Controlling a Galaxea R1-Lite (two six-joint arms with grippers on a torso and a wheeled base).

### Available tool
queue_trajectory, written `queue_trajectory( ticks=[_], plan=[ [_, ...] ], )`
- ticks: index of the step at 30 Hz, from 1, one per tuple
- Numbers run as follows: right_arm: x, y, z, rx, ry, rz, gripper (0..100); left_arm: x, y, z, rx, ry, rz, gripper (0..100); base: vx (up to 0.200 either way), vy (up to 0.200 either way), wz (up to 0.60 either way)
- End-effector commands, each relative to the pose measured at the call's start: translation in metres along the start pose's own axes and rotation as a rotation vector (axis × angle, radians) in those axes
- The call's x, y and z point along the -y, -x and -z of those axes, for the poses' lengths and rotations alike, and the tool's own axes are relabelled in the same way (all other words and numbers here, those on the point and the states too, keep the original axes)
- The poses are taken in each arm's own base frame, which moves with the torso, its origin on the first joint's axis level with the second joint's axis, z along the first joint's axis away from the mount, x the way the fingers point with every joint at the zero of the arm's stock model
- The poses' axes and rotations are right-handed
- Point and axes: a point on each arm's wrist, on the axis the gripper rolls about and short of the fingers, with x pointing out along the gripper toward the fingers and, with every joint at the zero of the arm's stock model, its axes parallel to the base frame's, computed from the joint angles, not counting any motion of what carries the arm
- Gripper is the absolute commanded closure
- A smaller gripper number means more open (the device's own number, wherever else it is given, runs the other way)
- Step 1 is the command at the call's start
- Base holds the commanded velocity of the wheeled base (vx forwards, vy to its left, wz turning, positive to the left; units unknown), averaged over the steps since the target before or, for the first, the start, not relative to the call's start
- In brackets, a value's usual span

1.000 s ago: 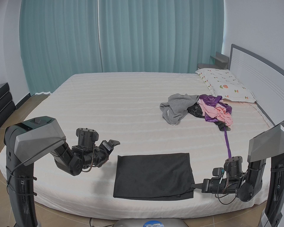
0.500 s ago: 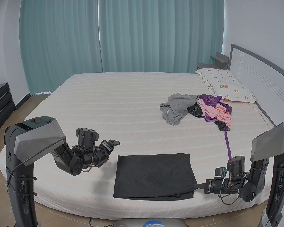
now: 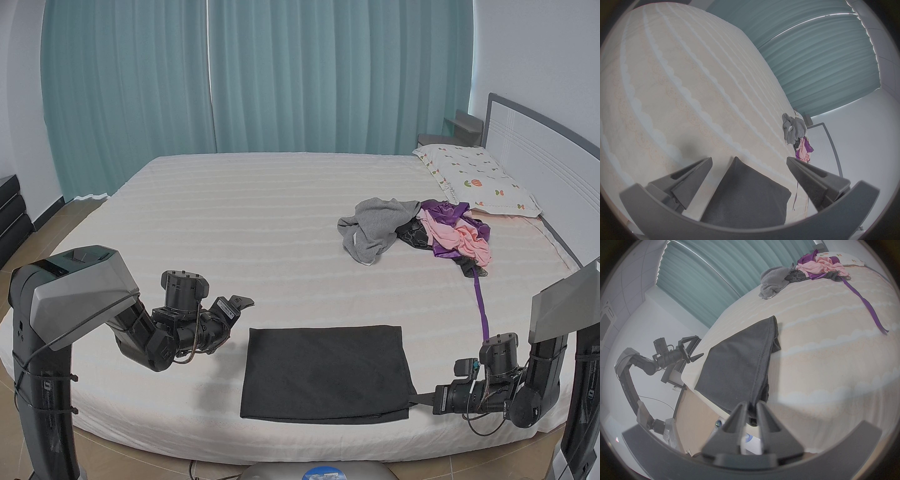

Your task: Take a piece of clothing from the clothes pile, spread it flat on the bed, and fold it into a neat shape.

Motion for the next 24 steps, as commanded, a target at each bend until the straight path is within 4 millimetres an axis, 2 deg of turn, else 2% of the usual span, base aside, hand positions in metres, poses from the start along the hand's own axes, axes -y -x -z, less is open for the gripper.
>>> queue_trajectory(
  ticks=[1, 5, 7, 9, 13, 18, 21, 24],
  plan=[
    [0.006, -0.003, 0.002, -0.013, -0.004, 0.014, 0, 0.0, 0.0, 0.0, 0.002, 0.001, 0.002, 0, 0.0, 0.0, 0.0],
    [0.007, -0.003, -0.006, 0.022, 0.0, 0.01, 0, 0.001, 0.0, -0.001, 0.003, 0.0, 0.003, 0, 0.0, 0.0, 0.0],
    [0.007, -0.01, -0.022, 0.078, 0.019, -0.008, 0, 0.001, 0.0, -0.001, 0.003, 0.0, 0.005, 0, 0.0, 0.0, 0.0],
    [0.008, -0.013, -0.026, 0.092, 0.022, -0.012, 0, 0.001, 0.0, -0.001, 0.002, 0.001, 0.002, 0, 0.0, 0.0, 0.0],
    [0.017, -0.034, -0.049, 0.141, -0.015, -0.014, 0, 0.001, 0.0, -0.001, 0.003, 0.0, 0.003, 0, 0.0, 0.0, 0.0],
    [0.018, -0.052, -0.08, 0.25, -0.126, -0.019, 0, 0.001, 0.0, -0.001, 0.0, 0.002, 0.005, 0, 0.0, 0.0, 0.0],
    [0.025, -0.069, -0.089, 0.249, -0.168, -0.015, 0, 0.0, 0.0, 0.0, 0.003, 0.0, 0.003, 0, 0.0, 0.0, 0.0],
    [0.028, -0.076, -0.092, 0.234, -0.182, -0.005, 0, 0.001, 0.0, -0.001, 0.003, 0.0, 0.005, 0, 0.0, 0.0, 0.0]
  ],
)
